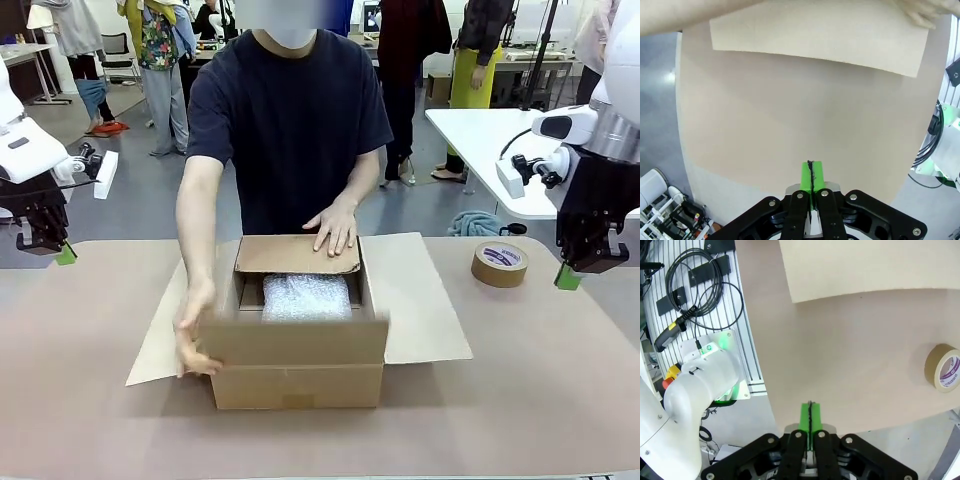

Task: Wrap the clocks to prevent damage.
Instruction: Push the right (or left) flap of the Package Box to close it.

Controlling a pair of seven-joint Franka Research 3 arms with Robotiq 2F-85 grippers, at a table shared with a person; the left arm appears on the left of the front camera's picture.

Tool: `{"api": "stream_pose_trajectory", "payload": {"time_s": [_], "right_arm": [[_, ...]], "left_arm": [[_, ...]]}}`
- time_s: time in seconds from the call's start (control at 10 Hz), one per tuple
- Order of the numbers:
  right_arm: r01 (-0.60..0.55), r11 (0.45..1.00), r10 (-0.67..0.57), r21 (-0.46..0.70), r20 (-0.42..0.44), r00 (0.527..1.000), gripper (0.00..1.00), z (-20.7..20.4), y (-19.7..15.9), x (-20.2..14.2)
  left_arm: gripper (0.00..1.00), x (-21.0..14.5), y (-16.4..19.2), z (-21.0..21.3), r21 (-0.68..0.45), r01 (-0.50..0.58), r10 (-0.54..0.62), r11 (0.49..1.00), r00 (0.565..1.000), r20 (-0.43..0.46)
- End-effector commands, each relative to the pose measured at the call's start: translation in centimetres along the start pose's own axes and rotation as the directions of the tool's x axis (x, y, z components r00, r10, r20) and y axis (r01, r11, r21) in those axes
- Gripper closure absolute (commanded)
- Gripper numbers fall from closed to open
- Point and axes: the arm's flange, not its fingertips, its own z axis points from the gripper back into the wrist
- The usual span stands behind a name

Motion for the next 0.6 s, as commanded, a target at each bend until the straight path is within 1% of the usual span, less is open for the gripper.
{"api": "stream_pose_trajectory", "payload": {"time_s": [0.0,0.5], "right_arm": [[-0.015,1.0,0.015,0.014,0.013,1.0,0.99,-0.11,0.19,-0.09],[-0.015,1.0,0.015,0.014,0.013,1.0,0.99,-0.11,0.19,-0.09]], "left_arm": [[1.0,-0.07,0.09,0.2,0.0,0.017,-0.017,1.0,1.0,-0.002],[1.0,-0.07,0.09,0.2,0.0,0.017,-0.017,1.0,1.0,-0.002]]}}
